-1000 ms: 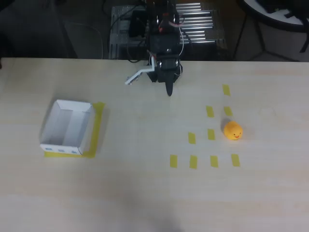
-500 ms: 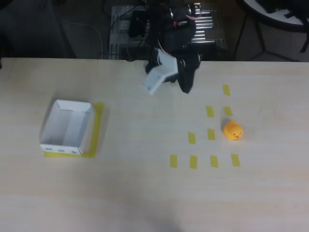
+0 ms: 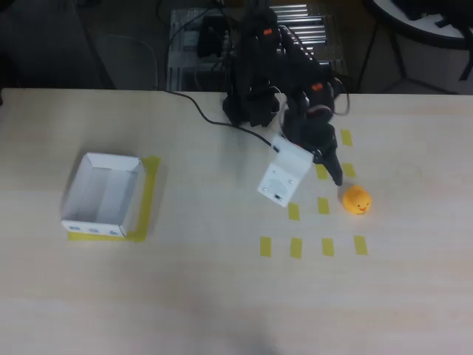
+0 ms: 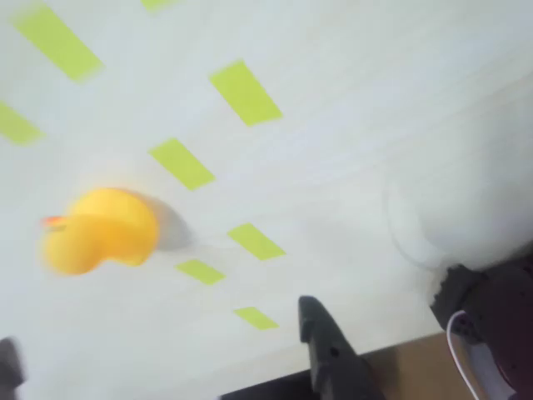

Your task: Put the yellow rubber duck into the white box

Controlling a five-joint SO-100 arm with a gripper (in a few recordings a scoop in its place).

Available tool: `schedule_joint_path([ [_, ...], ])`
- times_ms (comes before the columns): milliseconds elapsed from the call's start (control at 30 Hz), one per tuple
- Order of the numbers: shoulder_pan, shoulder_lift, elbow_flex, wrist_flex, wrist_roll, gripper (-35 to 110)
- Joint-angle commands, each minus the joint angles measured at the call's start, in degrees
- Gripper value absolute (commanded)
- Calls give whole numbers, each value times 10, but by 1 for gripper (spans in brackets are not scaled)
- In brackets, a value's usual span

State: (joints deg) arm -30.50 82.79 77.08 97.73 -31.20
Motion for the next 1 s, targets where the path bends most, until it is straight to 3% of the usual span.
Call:
schedule_joint_path([
  [0,-73,-63,-115,10,28,52],
  [433,-142,-192,-338,9,91,54],
  [967,-168,-279,-326,2,84,56],
])
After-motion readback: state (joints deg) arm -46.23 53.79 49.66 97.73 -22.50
